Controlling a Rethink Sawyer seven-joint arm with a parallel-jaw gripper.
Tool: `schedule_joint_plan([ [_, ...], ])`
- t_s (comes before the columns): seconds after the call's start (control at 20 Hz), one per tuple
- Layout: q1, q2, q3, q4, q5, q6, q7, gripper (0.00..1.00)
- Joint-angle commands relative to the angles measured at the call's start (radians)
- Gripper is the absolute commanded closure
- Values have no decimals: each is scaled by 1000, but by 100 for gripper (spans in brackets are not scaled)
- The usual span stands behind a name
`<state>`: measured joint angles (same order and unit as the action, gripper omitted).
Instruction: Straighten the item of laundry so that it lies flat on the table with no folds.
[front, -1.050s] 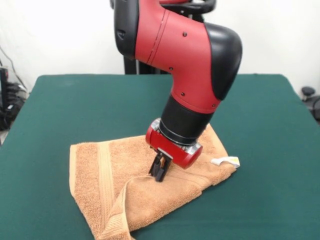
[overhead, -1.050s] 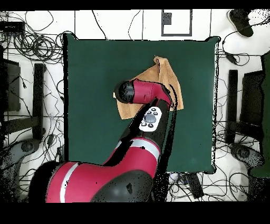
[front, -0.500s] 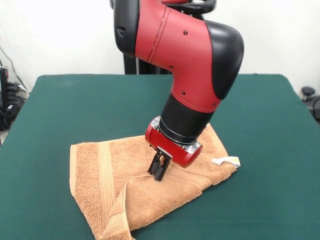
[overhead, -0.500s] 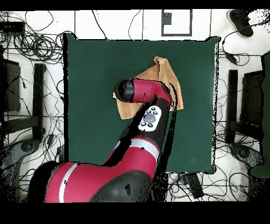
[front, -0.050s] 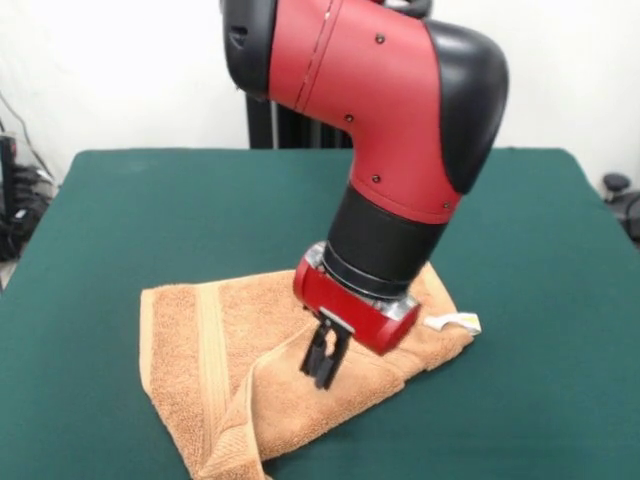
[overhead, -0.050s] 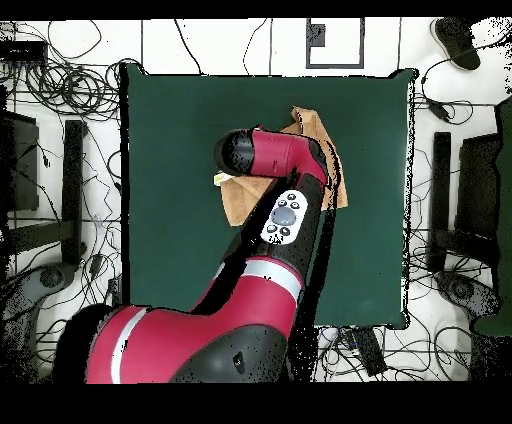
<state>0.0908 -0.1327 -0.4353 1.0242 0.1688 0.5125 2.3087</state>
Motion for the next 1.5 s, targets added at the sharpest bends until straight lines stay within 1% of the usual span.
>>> schedule_joint_plan([
  [0.05, 28, 68, 35, -160, 108, -7, 283, 100],
  [0.25, 33, 99, 15, -218, 148, 26, 298, 100],
  [0.4, 43, 85, 0, -201, 156, 85, 284, 100],
  [0.55, 41, 34, 23, -119, 146, 140, 225, 100],
  [0.75, 37, -27, 50, 4, 123, 147, 161, 100],
  [0.9, 42, -64, 51, 72, 110, 162, 141, 100],
  [1.1, 49, -81, 47, 107, 95, 192, 127, 100],
  [1.15, 47, -85, 51, 112, 91, 204, 127, 0],
  [1.35, 57, -82, 43, 122, 80, 210, 128, 0],
  [1.5, 84, -65, 0, 120, 58, 181, 163, 0],
])
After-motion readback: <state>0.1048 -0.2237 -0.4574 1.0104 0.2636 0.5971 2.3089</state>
